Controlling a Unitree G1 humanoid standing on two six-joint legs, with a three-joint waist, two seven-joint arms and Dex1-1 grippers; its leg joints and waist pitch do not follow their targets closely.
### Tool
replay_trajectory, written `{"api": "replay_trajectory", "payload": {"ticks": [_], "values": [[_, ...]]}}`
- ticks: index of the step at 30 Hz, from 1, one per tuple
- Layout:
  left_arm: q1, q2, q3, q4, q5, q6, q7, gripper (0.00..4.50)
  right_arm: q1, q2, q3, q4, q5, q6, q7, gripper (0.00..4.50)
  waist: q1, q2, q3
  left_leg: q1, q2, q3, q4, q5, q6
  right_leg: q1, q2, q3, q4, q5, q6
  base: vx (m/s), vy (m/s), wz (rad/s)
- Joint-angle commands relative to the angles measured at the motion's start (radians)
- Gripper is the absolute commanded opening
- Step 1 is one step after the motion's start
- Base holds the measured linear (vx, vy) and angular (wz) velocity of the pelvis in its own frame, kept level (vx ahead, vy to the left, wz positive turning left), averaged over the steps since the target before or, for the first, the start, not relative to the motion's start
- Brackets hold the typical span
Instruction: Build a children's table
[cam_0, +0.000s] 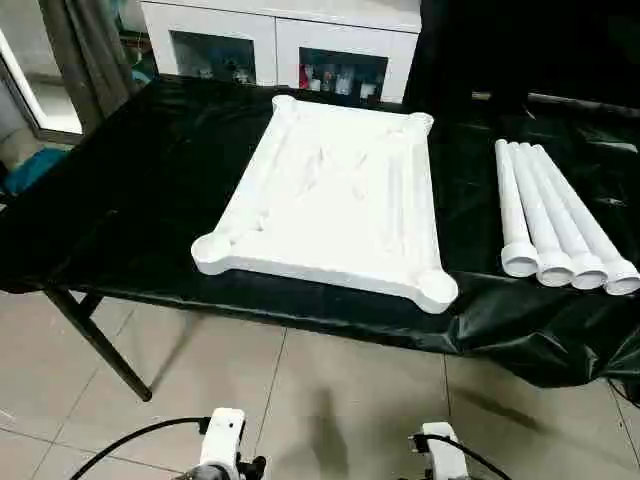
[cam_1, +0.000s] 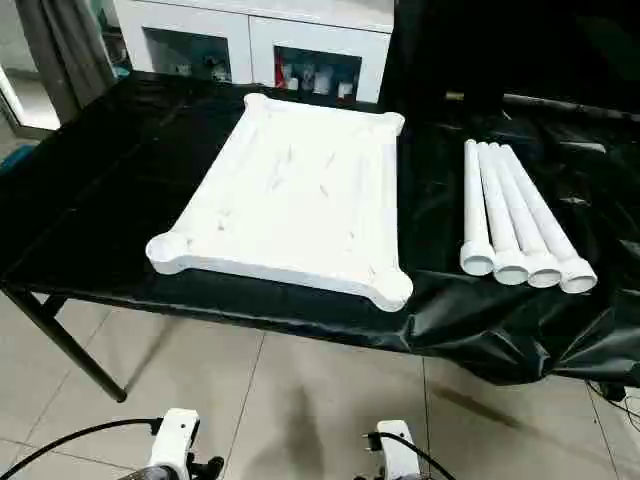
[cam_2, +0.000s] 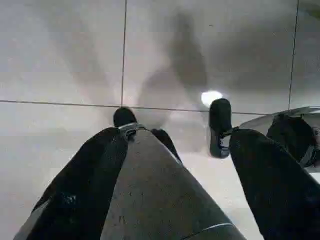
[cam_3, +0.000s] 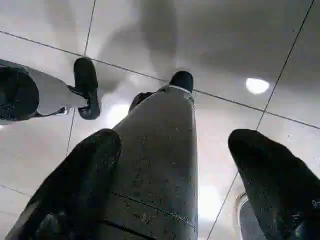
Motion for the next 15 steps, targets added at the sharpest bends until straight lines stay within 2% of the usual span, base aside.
{"api": "replay_trajectory", "payload": {"ticks": [1,15], "values": [[0.010,-0.002,-0.004,0.022,0.003,0.011,-0.002,3.77,0.003,0.004,0.000,0.013,-0.003,0.013,-0.001,3.88,0.006,0.007,-0.032,0.005,0.088,-0.044,-0.083,-0.325,0.006,0.023,-0.103,0.062,-0.081,-0.292,-0.210,0.000,0.000,0.00],[0.010,-0.002,-0.004,0.022,0.003,0.011,-0.002,3.77,0.003,0.004,0.000,0.013,-0.003,0.013,-0.001,3.88,0.006,0.007,-0.032,0.005,0.088,-0.044,-0.083,-0.325,0.006,0.023,-0.102,0.062,-0.080,-0.284,-0.212,0.000,0.000,0.00]]}}
